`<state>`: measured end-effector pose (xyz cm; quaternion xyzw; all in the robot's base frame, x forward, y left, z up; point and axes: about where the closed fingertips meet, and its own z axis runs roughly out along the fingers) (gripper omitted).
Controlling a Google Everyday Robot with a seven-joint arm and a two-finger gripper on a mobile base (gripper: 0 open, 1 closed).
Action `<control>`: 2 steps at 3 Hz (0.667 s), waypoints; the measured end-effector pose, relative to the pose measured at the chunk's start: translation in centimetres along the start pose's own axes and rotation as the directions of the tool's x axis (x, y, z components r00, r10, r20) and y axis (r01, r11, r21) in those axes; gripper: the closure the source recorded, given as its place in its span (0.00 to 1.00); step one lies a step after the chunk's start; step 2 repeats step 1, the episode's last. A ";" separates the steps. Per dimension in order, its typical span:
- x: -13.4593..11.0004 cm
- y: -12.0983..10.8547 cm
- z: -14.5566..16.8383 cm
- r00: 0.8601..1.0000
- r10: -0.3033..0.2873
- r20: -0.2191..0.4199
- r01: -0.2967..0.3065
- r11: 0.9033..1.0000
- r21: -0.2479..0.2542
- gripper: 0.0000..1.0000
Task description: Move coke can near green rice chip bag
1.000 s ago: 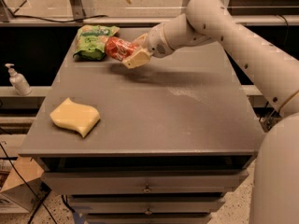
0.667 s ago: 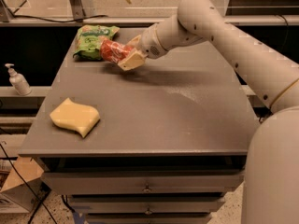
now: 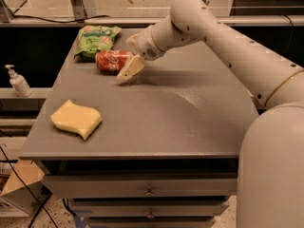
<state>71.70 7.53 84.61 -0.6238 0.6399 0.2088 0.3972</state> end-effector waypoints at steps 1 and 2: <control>0.0 0.0 0.0 1.000 -0.001 -0.001 0.001 1.000 0.000 0.00; 0.0 0.0 0.0 1.000 -0.001 -0.001 0.001 1.000 0.000 0.00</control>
Offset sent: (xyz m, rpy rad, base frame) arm 0.0000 0.0000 0.0000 0.0000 0.0000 0.0000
